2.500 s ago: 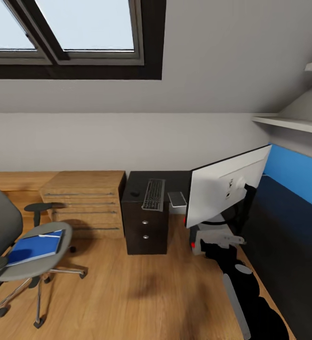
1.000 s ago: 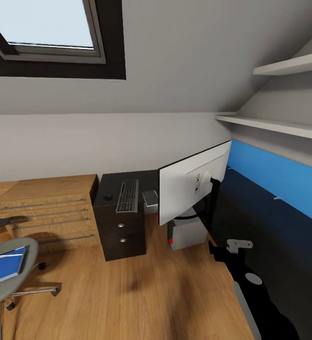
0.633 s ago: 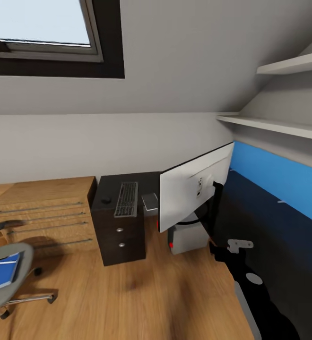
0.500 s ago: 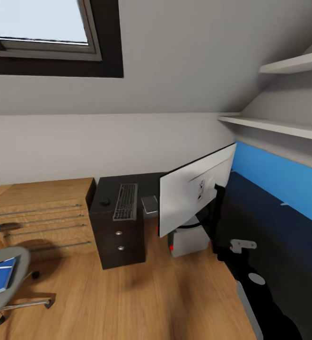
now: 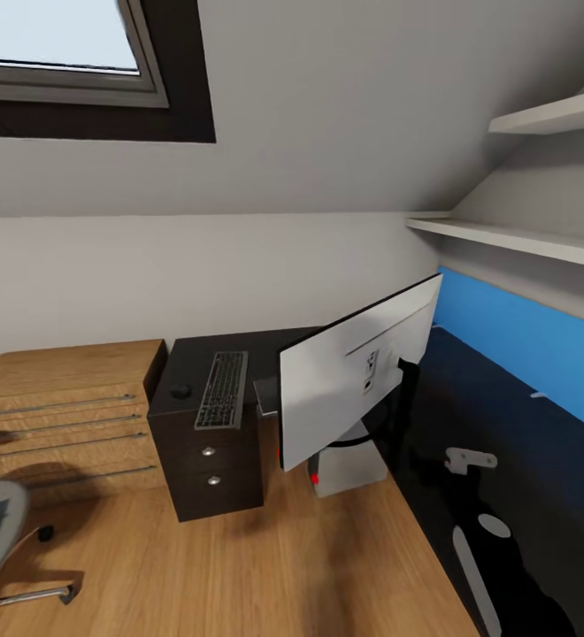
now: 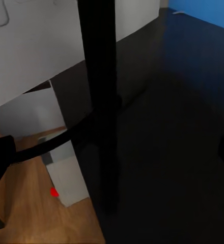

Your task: In the bedroom, organize the workspace by keeping the computer under the desk, ensuring the monitor is on the desk, placing the keyboard on the desk next to the monitor, placing the mouse on the desk next to the keyboard, moving the folder from the swivel chair onto the desk next to the mouse, stacking the notebook on top of the folder with the pen on top of the notebook, and positioning the swivel chair next to the desk.

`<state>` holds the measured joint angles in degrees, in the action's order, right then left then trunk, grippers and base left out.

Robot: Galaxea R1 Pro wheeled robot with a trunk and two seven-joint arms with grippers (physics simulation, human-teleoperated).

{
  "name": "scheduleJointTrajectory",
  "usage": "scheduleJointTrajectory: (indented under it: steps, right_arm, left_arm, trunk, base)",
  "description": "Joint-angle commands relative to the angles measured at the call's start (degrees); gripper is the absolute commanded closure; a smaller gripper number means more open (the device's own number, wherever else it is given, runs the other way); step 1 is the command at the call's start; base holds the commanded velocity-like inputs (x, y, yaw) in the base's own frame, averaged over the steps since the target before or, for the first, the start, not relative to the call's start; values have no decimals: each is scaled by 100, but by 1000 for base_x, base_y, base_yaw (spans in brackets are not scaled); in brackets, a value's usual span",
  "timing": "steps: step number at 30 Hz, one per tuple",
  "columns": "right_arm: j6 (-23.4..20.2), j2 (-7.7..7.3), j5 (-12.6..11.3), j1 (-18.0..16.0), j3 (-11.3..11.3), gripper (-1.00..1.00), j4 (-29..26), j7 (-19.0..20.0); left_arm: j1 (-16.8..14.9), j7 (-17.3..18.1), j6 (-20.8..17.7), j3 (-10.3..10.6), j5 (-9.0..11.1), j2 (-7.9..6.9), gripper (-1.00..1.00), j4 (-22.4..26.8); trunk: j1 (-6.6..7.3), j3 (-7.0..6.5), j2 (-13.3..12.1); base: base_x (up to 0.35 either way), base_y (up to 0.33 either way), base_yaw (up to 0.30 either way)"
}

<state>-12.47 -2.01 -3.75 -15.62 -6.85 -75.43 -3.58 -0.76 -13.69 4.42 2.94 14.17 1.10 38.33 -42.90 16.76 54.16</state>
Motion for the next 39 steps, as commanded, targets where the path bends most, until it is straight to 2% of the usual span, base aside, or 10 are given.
scheduleJointTrajectory:
  steps: [1, 10, 17, 22, 25, 29, 33, 35, 38, 39]
  right_arm:
    - [95, -6, -34, -3, 9, -100, 44, -22]
    - [847, -113, -44, -3, -8, -100, 604, 202]
    - [978, -431, -85, -7, -83, -100, 728, 1084]
    - [968, -494, -212, -10, -143, -100, 691, 1630]
    - [798, -676, -284, -21, -193, -100, 705, 2294]
    - [526, -833, -339, -65, -293, -100, 787, 2597]
    - [-66, -897, -416, -621, -401, -100, 925, 2645]
    - [-290, -898, -447, -1071, -445, -100, 1298, 2499]
    - [-125, -878, -459, -1198, -502, -100, 1686, 2396]
    - [398, -843, -446, -1239, -502, -100, 2295, 2290]
  left_arm:
    - [-4, -37, 28, 31, 59, -4, -100, -1]
    - [-4, -37, 29, 29, 59, -4, -100, -1]
    - [-4, -37, 26, 29, 59, -4, -100, -4]
    - [-4, -36, 27, 30, 57, -3, -100, -8]
    - [-4, -31, 31, 40, 48, 2, -100, -9]
    - [-4, -29, 32, 40, 47, -5, -100, -9]
    - [-4, -29, 32, 40, 48, -31, -100, -9]
    - [-4, -29, 32, 40, 47, -37, -100, -4]
    - [-4, -29, 32, 40, 46, -54, -100, -2]
    - [-4, -29, 32, 40, 43, -70, -100, -1]
  trunk:
    - [-1, 7, 5]
    - [-1, 7, 5]
    - [-1, 7, 5]
    - [-1, 7, 5]
    - [-1, 7, 5]
    - [-1, 7, 5]
    - [-1, 7, 5]
    - [-1, 7, 5]
    - [-1, 7, 5]
    - [-1, 7, 5]
  base:
    - [34, -25, 0]
    - [12, -9, 0]
    - [1, -1, 0]
    - [0, 0, 0]
    - [0, 0, 0]
    - [0, 0, 0]
    - [0, 0, 0]
    - [0, 0, 0]
    - [0, 0, 0]
    - [0, 0, 0]
